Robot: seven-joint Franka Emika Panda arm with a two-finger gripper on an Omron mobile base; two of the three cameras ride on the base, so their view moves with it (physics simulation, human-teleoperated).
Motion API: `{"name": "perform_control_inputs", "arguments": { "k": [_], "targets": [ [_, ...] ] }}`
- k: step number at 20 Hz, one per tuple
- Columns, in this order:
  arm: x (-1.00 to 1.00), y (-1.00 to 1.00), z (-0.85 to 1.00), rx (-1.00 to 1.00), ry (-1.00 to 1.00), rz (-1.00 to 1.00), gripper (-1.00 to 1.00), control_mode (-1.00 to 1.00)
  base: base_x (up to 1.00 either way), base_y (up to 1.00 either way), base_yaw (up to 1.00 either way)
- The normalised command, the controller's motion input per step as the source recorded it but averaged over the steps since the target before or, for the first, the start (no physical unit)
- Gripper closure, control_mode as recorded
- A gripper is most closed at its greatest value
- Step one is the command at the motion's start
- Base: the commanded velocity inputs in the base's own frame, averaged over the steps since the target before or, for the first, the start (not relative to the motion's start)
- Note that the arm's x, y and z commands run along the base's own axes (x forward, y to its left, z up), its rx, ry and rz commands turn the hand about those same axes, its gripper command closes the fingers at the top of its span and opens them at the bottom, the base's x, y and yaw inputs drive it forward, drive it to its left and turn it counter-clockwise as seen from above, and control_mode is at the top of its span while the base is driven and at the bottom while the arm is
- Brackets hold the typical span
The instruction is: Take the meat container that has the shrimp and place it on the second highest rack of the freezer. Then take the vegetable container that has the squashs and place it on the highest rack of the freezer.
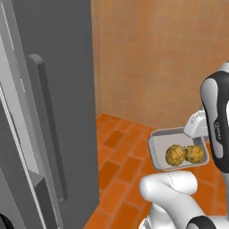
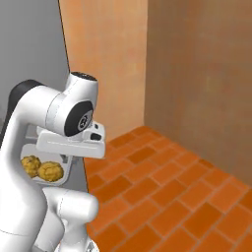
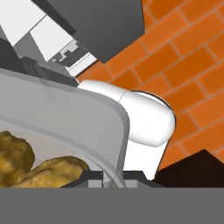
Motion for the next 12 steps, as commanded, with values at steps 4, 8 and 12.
{"name": "perform_control_inputs", "arguments": {
  "k": [4, 8, 12],
  "targets": [
    [0.00, 0.00, 0.00, 0.00, 0.00, 0.00, 1.00, 1.00, 0.30, -0.73, 0.41],
    [0.00, 0.00, 0.00, 0.00, 0.00, 0.00, 1.00, 1.00, 0.29, -0.76, 0.60],
    [0.00, 0.00, 0.00, 0.00, 0.00, 0.00, 1.00, 1.00, 0.46, -0.83, 0.64]
  ]
}}
